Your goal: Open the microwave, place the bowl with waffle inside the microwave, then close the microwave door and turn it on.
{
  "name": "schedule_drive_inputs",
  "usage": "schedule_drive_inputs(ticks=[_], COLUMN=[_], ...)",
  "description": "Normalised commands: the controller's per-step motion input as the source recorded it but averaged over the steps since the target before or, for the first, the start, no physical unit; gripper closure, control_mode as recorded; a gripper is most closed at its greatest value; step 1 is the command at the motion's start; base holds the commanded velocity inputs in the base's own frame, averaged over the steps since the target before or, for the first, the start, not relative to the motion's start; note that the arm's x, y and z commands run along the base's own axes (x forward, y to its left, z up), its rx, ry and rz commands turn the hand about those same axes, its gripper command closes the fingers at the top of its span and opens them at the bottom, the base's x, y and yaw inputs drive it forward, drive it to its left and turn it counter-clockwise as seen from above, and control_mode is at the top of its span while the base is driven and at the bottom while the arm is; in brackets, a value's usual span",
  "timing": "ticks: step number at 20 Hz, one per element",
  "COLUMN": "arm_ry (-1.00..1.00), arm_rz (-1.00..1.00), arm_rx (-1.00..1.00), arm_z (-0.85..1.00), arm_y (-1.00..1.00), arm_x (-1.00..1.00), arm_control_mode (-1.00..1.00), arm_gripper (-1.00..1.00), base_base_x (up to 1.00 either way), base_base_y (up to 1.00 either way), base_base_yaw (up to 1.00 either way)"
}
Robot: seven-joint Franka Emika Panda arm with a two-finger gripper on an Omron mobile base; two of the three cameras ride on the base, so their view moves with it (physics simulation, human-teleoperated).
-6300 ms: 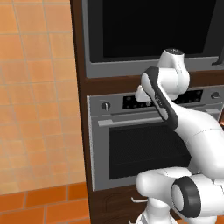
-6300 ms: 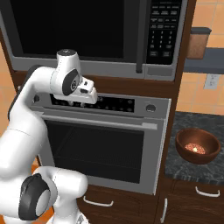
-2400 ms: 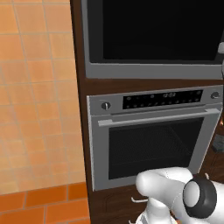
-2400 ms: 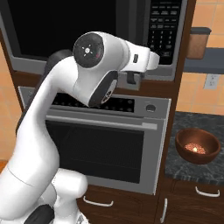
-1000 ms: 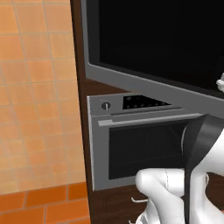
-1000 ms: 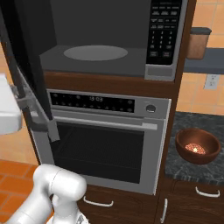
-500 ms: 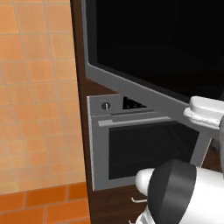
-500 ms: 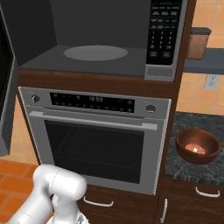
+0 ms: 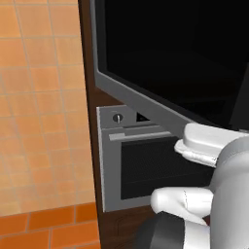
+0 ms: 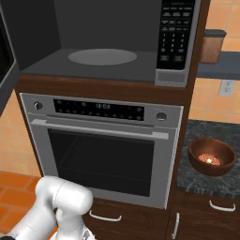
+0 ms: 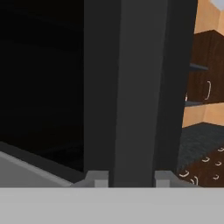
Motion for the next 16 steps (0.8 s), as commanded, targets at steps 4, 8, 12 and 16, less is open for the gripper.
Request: schedule_drive_inputs(ticks=[4,8,12,16], arm_ry=[0.00,0.00,0.00,0.00], arm_rz=[0.00,0.00,0.00,-0.06], arm_rx=[0.00,0.00,0.00,-0.06], arm_z=[-0.03,-0.02,0.00,0.06], arm_y=[0.61,0.58,0.19,0.08], arm_x=[0.00,0.00,0.00,-0.23], arm_control_mode=[-1.00,-1.00,-1.00,-1.00], arm_gripper=[1.00,-1.00,-1.00,-1.00], base_base_x=[0.00,0.00,0.00,0.00], base_base_y=[0.00,0.00,0.00,0.00], base_base_yaw=[0.00,0.00,0.00,0.00])
